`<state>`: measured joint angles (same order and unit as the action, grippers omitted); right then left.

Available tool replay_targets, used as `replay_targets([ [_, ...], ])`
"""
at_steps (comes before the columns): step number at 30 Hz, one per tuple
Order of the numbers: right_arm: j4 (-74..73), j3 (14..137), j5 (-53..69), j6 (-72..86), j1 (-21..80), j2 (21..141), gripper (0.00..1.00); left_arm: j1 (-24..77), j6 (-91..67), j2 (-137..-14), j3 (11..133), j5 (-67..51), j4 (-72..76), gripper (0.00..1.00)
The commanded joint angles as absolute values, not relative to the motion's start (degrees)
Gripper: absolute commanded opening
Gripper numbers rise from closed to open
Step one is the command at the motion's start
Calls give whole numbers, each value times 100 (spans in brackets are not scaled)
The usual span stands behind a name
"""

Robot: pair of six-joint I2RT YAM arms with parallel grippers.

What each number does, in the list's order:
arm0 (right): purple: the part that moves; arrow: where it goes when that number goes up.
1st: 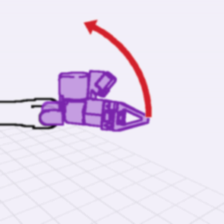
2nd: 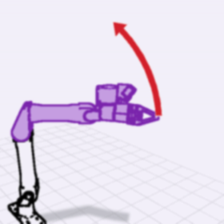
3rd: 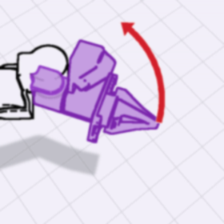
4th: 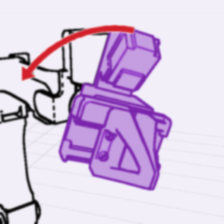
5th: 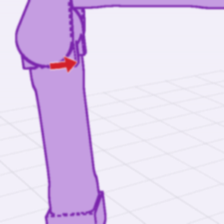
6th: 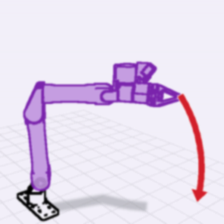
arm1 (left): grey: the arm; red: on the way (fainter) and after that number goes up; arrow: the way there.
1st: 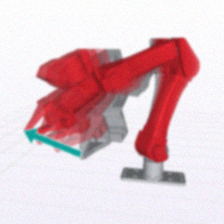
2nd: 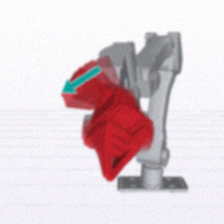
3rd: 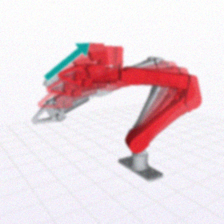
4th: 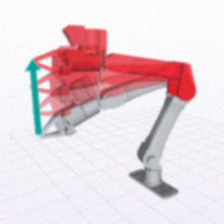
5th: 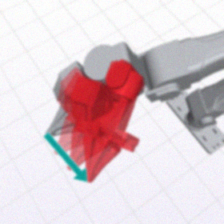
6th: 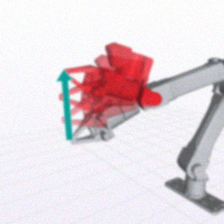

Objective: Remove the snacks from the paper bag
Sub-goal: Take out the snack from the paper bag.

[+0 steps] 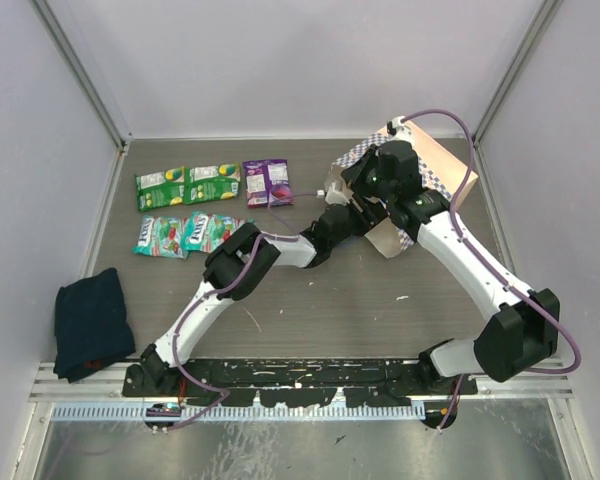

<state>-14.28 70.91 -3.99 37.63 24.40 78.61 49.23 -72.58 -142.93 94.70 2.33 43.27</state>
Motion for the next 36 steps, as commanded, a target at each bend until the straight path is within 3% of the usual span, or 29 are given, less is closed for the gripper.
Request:
replay_targets([
  [1,-749,7109,-453,4051,2495,7830,1,4960,-7206,-14566,9827,512,4426,54],
  [9,-449,7044,-612,4399,2606,8029,0,5013,-7151,-15264,10943,485,3777,54],
  [20,-455,7005,-1649,4573,3067,7886,0,5197,-7076,-15139,10952,1081,2545,57],
  [26,-462,7083,-2002,4557,3169,7764,1,5369,-7111,-14781,10693,1446,2083,54],
  [36,-346,7084,-2357,4693,3417,7629,0,5485,-7523,-15287,11845,1484,1378,52],
])
